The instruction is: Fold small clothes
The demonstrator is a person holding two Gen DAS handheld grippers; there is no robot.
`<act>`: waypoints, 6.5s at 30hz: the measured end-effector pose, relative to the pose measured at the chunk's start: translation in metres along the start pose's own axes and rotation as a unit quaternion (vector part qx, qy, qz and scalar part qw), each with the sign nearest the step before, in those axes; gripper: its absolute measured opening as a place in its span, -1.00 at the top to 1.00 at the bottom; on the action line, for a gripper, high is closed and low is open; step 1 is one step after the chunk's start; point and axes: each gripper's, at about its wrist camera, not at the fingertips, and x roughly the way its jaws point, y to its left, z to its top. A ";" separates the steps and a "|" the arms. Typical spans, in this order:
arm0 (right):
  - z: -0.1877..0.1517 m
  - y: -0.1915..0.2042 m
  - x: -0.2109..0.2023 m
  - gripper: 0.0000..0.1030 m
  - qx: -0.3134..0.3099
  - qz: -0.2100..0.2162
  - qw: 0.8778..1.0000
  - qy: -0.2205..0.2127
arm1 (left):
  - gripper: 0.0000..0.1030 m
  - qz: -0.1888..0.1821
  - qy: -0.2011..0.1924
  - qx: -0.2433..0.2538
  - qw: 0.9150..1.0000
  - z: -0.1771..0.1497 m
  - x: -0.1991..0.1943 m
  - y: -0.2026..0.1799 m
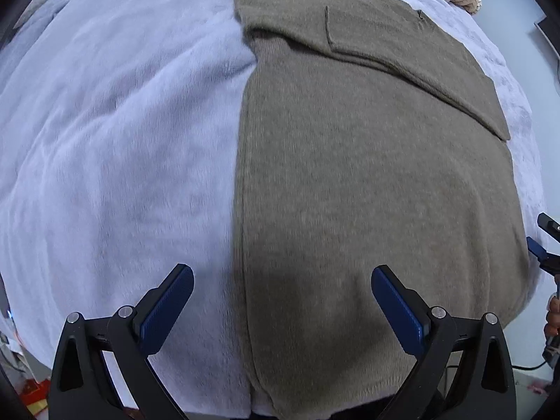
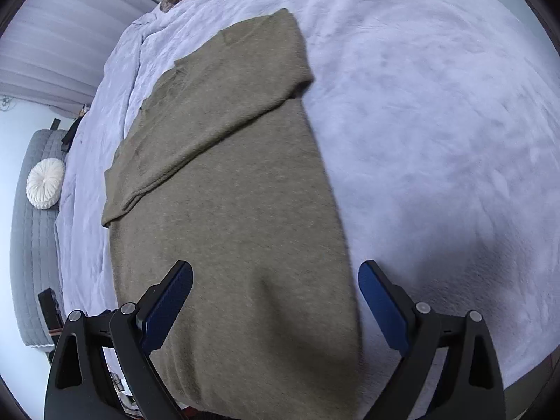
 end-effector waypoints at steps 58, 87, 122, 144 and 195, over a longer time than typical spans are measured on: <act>0.092 0.087 0.014 0.81 0.127 0.346 0.930 -0.002 | 0.66 -0.241 -0.103 -0.004 0.965 0.205 -0.064 -0.020; 0.147 0.103 0.074 -0.32 -0.256 -0.073 0.964 0.001 | -0.67 -0.091 0.031 0.073 0.993 0.186 0.057 -0.045; 0.207 0.158 0.027 0.82 -0.278 -0.140 0.939 -0.148 | 0.75 -0.004 -0.186 0.083 0.979 0.280 -0.010 -0.080; 0.199 0.063 0.033 0.45 -0.108 -0.102 0.986 -0.075 | -0.27 0.055 -0.129 -0.005 0.990 0.246 0.011 -0.021; 0.124 0.045 0.009 0.55 -0.034 -0.093 0.992 -0.078 | 0.59 -0.027 -0.148 0.013 0.989 0.209 -0.023 -0.039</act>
